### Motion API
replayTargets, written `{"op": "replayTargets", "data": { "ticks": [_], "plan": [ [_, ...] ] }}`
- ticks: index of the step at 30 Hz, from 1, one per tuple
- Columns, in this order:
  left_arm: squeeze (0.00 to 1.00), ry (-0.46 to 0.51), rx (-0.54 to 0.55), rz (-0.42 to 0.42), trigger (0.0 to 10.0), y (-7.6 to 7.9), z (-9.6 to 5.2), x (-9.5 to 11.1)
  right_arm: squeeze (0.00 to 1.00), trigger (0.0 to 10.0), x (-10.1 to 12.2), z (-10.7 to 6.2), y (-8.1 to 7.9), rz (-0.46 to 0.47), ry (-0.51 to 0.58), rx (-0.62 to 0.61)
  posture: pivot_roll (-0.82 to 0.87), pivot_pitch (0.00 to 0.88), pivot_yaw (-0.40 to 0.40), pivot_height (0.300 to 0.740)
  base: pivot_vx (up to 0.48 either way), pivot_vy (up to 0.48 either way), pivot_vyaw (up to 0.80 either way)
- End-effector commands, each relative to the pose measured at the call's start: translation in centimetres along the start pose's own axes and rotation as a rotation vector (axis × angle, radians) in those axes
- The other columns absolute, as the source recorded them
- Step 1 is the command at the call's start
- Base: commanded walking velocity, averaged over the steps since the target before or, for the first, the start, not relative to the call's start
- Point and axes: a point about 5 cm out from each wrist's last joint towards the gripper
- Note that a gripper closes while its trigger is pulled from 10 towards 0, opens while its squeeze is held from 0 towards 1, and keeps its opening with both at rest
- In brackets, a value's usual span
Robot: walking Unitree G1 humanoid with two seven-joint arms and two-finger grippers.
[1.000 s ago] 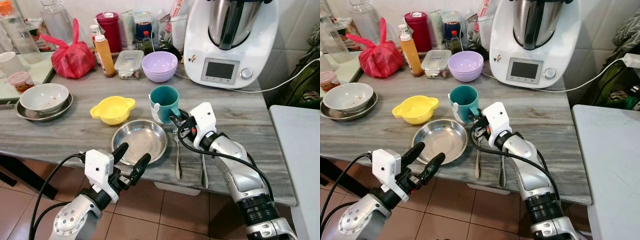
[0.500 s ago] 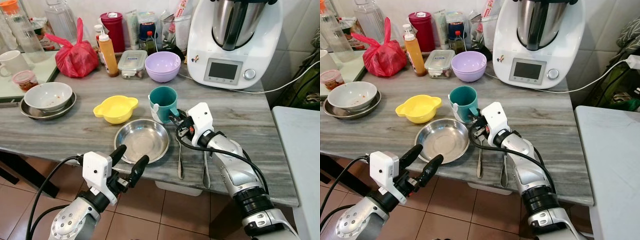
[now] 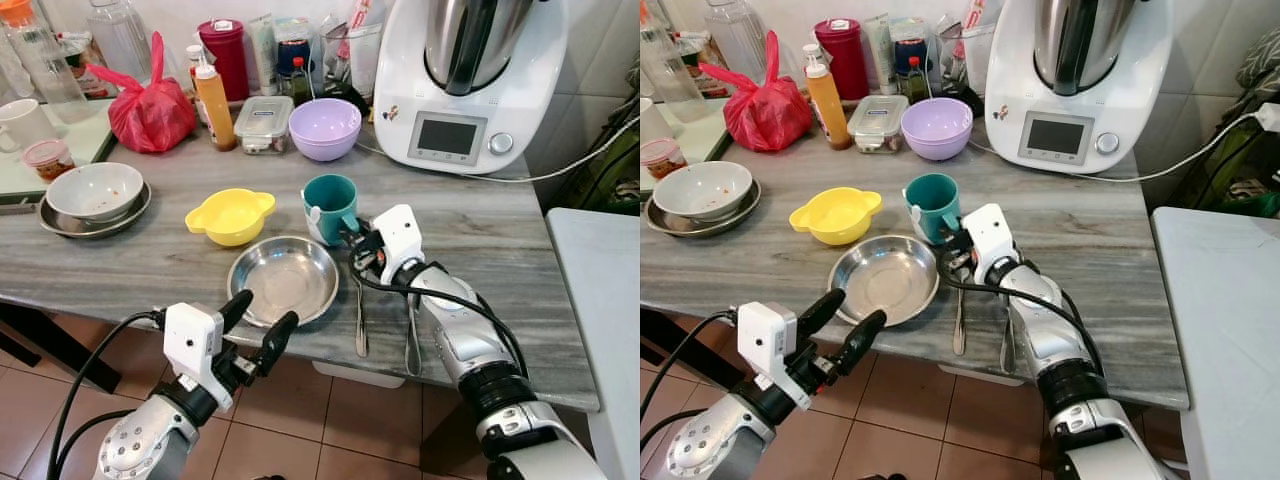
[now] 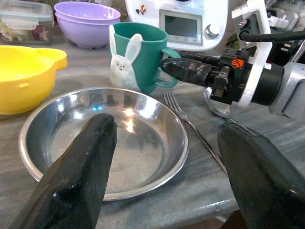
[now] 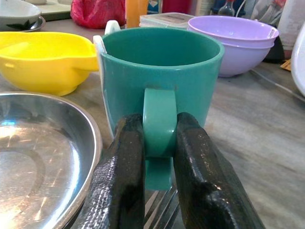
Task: Setting the table
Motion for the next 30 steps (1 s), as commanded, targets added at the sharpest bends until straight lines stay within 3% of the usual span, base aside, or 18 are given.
{"op": "replayTargets", "data": {
  "ticks": [1,2,3,4,20,30],
  "plan": [
    [0.00,0.004,-0.005,0.010,10.0,0.2,-0.2,0.4,0.00,10.0,0.6,0.4,0.2,-0.012,0.025,-0.008,0.00,0.123,0.073,0.740,0.000,0.000,0.00],
    [0.00,0.003,-0.005,0.011,10.0,0.2,-0.2,0.4,0.46,10.0,0.5,0.4,0.2,-0.006,0.022,-0.009,0.00,0.123,0.073,0.740,0.000,0.000,0.00],
    [0.00,0.003,-0.005,0.011,10.0,0.2,-0.2,0.4,0.46,10.0,0.5,0.5,0.2,-0.004,0.021,-0.010,0.00,0.123,0.073,0.740,0.000,0.000,0.00],
    [0.00,0.004,-0.005,0.011,10.0,0.2,-0.2,0.4,1.00,10.0,0.4,0.5,0.2,0.001,0.021,-0.009,0.00,0.123,0.073,0.740,0.000,0.000,0.00],
    [0.00,0.030,0.005,0.028,10.0,-0.2,0.3,0.9,1.00,10.0,0.5,0.3,0.7,-0.003,0.041,-0.017,-0.01,0.108,0.071,0.740,0.000,0.000,0.00],
    [0.00,0.052,0.009,0.038,10.0,-0.6,1.0,1.2,1.00,10.0,2.9,0.1,1.7,-0.038,0.138,-0.078,-0.02,0.079,0.064,0.740,0.000,0.000,0.00]
  ]
}}
Point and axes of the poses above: a point about 5 cm out from each wrist's last joint towards the gripper, its own z axis pointing out of the wrist towards the gripper, its own x axis along the axis of the wrist's last joint, y = z × x, and after that the axes turned 11 degrees about -z, right-handed
